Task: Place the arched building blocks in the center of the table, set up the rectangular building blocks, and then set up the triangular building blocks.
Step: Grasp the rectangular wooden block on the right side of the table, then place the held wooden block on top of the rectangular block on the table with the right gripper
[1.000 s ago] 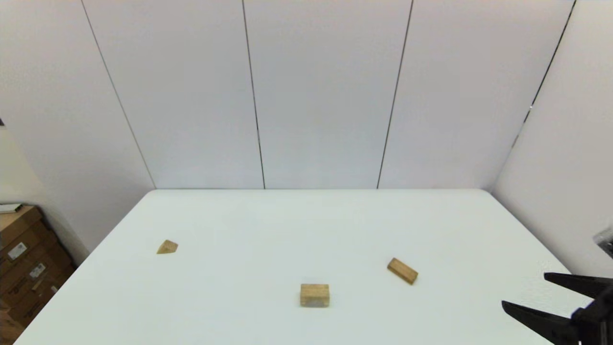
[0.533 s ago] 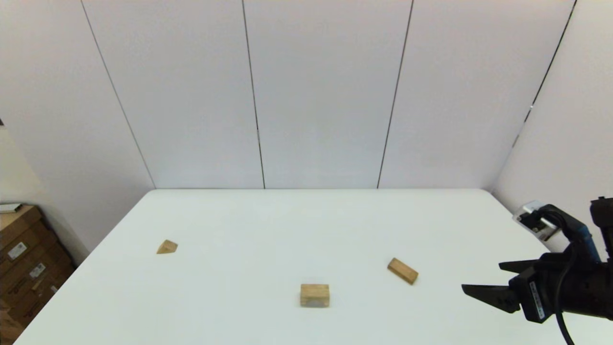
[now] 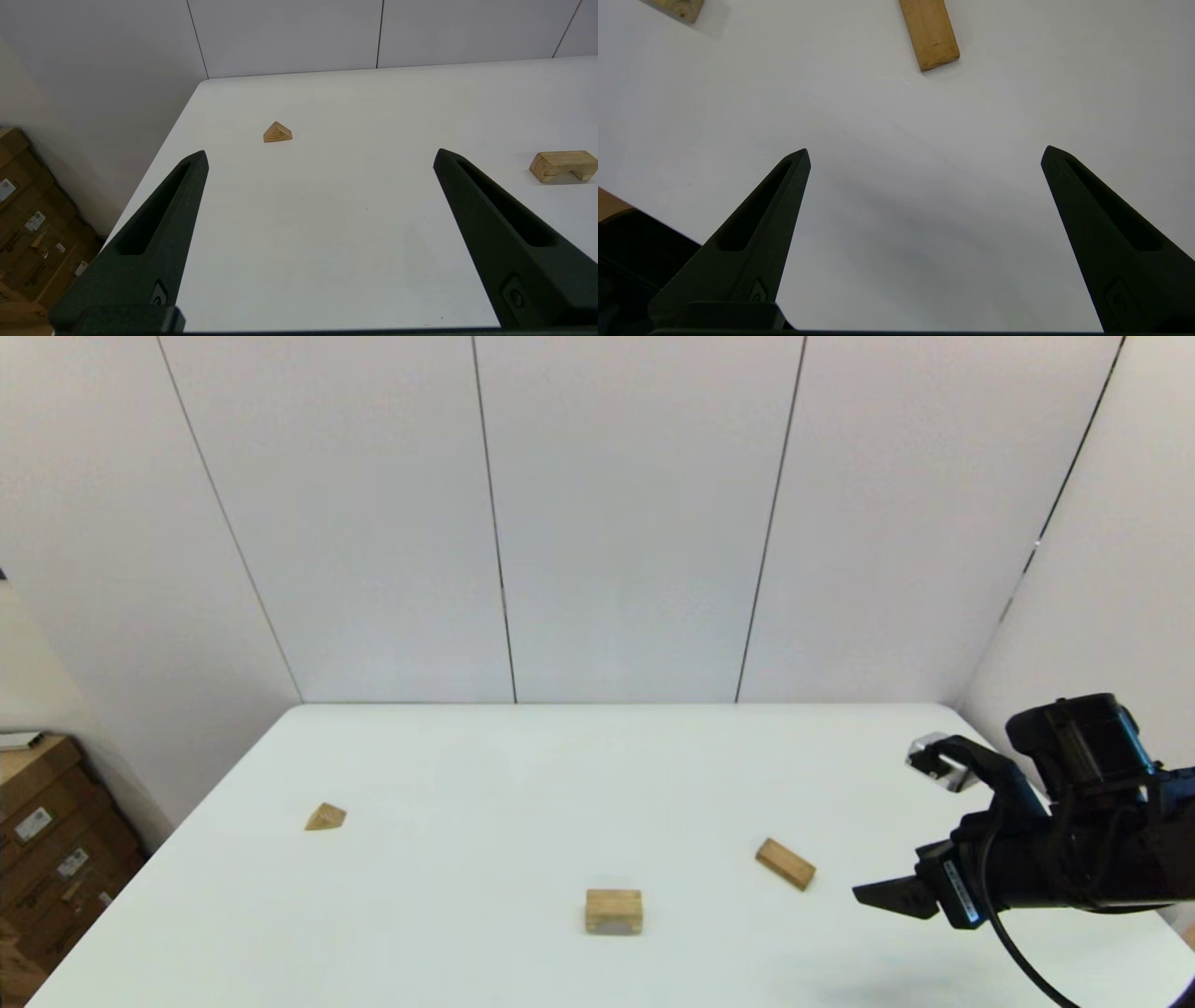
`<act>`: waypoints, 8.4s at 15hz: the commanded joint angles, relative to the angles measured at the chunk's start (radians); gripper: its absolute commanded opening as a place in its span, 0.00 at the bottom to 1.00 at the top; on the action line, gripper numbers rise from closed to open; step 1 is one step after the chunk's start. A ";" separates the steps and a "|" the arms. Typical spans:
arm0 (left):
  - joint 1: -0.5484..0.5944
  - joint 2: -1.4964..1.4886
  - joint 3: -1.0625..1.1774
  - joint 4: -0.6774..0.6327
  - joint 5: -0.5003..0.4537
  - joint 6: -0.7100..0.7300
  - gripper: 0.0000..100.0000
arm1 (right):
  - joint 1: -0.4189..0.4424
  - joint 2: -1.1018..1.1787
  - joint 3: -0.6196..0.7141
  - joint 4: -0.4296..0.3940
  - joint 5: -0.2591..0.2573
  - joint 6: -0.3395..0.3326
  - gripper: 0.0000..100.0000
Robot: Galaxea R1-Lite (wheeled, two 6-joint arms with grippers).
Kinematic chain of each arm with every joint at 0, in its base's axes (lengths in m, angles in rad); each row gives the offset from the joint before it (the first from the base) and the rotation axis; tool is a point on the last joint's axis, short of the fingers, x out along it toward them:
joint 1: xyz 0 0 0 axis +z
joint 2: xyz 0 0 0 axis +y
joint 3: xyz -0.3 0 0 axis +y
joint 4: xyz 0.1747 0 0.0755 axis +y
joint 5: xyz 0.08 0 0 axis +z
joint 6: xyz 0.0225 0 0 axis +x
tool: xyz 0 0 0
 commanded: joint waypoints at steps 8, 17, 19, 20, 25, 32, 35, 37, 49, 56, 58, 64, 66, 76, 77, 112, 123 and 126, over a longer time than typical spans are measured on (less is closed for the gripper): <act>0.000 0.001 0.000 -0.001 0.000 0.000 1.00 | 0.078 0.297 -0.313 0.179 -0.007 -0.178 1.00; 0.000 0.001 0.000 -0.001 0.000 0.000 1.00 | 0.124 0.473 -0.537 0.359 -0.009 -0.332 1.00; 0.000 0.001 0.000 -0.001 0.000 0.000 1.00 | 0.134 0.503 -0.574 0.363 -0.010 -0.318 1.00; 0.000 0.001 0.000 -0.001 0.000 0.000 1.00 | 0.135 0.513 -0.584 0.363 -0.010 -0.316 1.00; 0.000 0.001 0.000 0.001 0.000 0.000 1.00 | 0.134 0.556 -0.629 0.362 -0.073 -0.316 1.00; 0.000 0.001 0.000 0.001 0.000 0.000 1.00 | 0.134 0.582 -0.655 0.403 -0.078 -0.339 1.00; 0.000 0.001 0.000 -0.001 0.000 0.000 1.00 | 0.137 0.589 -0.672 0.420 -0.079 -0.349 1.00; 0.000 0.001 0.000 -0.001 0.000 0.000 1.00 | 0.141 0.598 -0.679 0.420 -0.081 -0.350 1.00; 0.000 0.001 0.000 -0.001 0.000 0.000 1.00 | 0.147 0.610 -0.692 0.422 -0.141 -0.361 0.00; 0.000 0.001 0.000 -0.001 0.000 0.000 1.00 | 0.157 0.613 -0.692 0.422 -0.142 -0.359 0.00; 0.000 0.001 0.000 0.001 0.000 0.000 1.00 | 0.157 0.607 -0.692 0.422 -0.142 -0.358 0.00; 0.000 0.001 0.000 -0.001 0.000 0.000 1.00 | 0.196 0.480 -0.715 0.498 -0.130 -0.367 0.00; 0.000 0.001 0.000 -0.001 0.000 0.000 1.00 | 0.238 0.446 -0.768 0.575 -0.130 -0.376 0.00; 0.000 0.001 0.000 0.001 0.000 0.000 1.00 | 0.511 0.493 -1.000 0.824 -0.136 -0.542 0.00; 0.000 0.001 0.000 -0.001 0.000 0.000 1.00 | 0.537 0.513 -1.020 0.827 -0.136 -0.547 0.00; 0.000 0.001 0.000 -0.001 0.000 0.000 1.00 | 0.632 0.786 -1.293 0.865 -0.141 -0.530 0.00; 0.000 0.001 0.000 -0.001 0.000 0.000 1.00 | 0.626 0.782 -1.295 0.877 -0.134 -0.534 0.00; 0.000 0.001 0.000 -0.001 0.000 0.000 1.00 | 0.626 0.785 -1.295 0.877 -0.131 -0.534 0.00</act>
